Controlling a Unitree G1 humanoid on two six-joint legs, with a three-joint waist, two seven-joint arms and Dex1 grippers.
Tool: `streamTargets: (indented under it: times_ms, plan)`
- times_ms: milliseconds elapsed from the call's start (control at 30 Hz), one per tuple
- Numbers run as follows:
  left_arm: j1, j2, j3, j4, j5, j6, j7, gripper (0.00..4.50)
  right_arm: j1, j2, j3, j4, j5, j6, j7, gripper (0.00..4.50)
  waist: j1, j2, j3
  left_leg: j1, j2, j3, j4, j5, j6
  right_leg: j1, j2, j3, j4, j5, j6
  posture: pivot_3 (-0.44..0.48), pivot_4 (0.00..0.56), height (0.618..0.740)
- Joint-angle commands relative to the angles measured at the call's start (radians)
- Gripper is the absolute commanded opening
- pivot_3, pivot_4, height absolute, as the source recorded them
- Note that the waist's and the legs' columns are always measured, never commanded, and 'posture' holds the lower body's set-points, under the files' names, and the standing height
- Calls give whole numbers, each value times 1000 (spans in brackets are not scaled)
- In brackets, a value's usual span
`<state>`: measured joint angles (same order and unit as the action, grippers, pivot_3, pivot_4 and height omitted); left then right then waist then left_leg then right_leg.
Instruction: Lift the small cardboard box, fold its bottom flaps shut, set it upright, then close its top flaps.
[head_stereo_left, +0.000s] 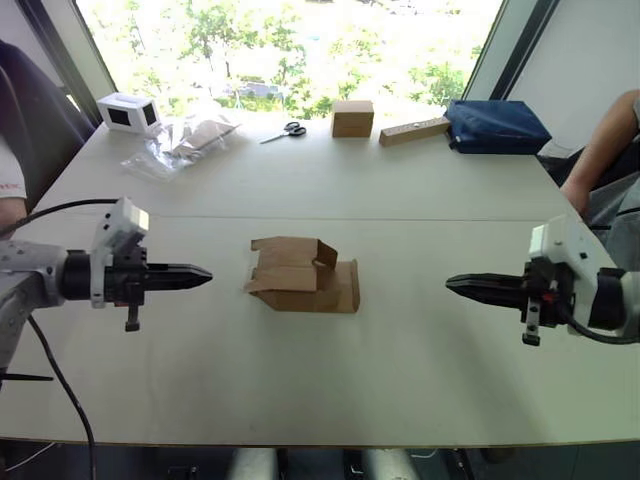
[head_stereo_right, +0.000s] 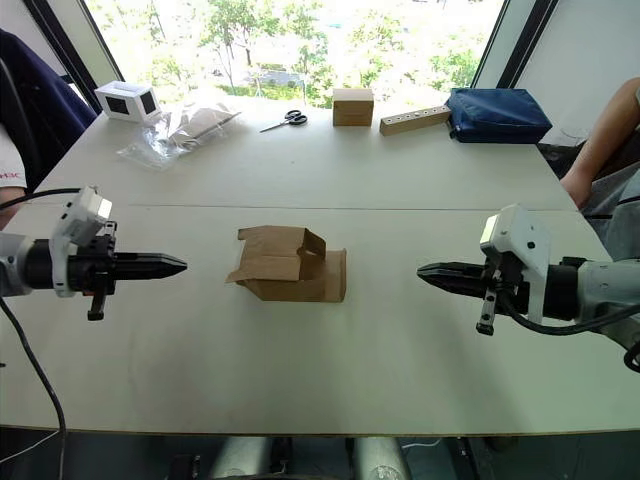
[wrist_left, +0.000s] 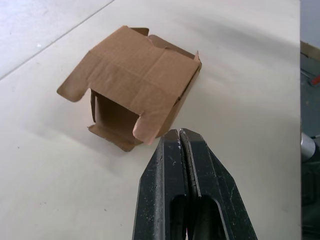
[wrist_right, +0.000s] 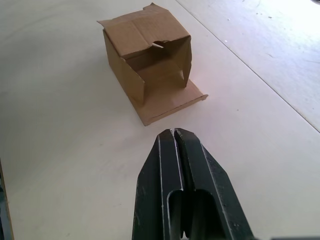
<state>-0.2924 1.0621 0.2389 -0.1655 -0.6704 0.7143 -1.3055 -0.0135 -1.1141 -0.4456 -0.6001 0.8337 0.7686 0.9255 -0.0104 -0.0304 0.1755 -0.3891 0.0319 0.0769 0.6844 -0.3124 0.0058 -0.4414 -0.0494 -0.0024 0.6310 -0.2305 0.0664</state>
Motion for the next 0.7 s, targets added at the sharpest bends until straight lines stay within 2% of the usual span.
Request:
streamTargets:
  times_ms: [33,267,433,700]
  plan:
    - [-23,12,14,-25,-19,5,3,16,-1,15,-33,-35,2,-3,-19,0,0,0,0,0,0,0,0,0,0,0,0,0,0,0,0,0,150,740]
    - [-102,10,-16,-66,-54,85,38,16,-9,47,0,-41,-17,-21,-47,0,2,0,0,0,0,0,0,0,0,1,0,0,0,0,1,0,150,740]
    - [-78,35,-6,-94,-74,126,31,16,1,74,-17,-62,19,8,-69,0,-3,0,0,0,0,0,0,0,0,1,1,1,0,2,3,0,150,740]
    - [34,67,75,-68,-71,70,-35,16,11,80,-21,-94,29,22,-93,0,-1,0,0,1,0,0,0,1,-1,0,1,1,1,1,1,0,150,740]
